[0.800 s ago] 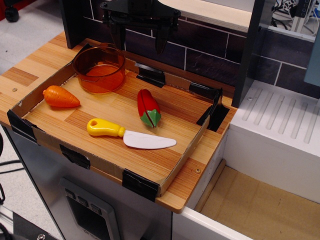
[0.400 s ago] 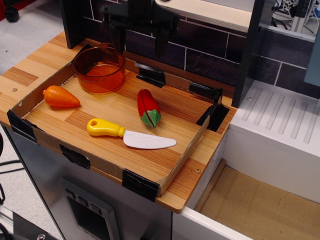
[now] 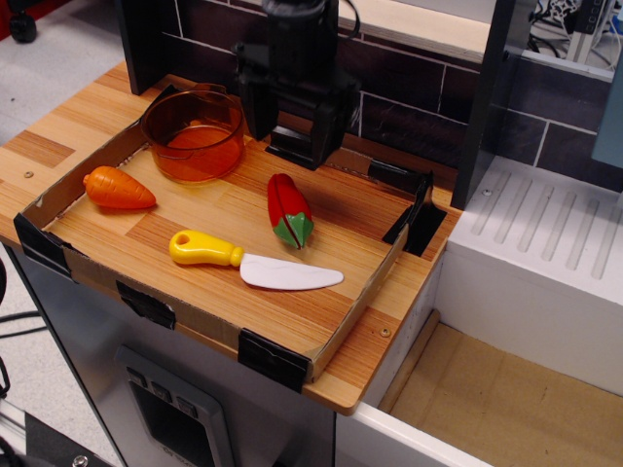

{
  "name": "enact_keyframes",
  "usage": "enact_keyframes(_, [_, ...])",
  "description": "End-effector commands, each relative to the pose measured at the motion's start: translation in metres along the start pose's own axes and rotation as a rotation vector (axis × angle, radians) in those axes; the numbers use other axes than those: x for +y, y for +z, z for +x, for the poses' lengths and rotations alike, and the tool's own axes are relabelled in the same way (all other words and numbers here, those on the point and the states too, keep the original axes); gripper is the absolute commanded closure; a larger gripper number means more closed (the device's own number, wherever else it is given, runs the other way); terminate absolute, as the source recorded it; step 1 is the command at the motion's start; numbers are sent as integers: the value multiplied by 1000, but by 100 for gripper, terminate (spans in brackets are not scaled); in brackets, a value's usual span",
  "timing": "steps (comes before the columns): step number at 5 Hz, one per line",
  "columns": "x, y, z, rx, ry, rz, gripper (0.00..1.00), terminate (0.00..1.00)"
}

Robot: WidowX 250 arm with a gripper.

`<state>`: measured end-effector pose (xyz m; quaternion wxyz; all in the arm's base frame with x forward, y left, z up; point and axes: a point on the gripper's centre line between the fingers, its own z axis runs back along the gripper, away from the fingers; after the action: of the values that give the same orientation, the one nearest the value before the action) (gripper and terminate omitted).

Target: Put knife in pot

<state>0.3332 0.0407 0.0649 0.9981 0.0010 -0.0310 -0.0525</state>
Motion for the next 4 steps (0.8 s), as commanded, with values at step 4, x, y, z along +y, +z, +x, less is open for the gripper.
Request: enact_keyframes(4, [17,19,-56,55,-1086,-157,0,0])
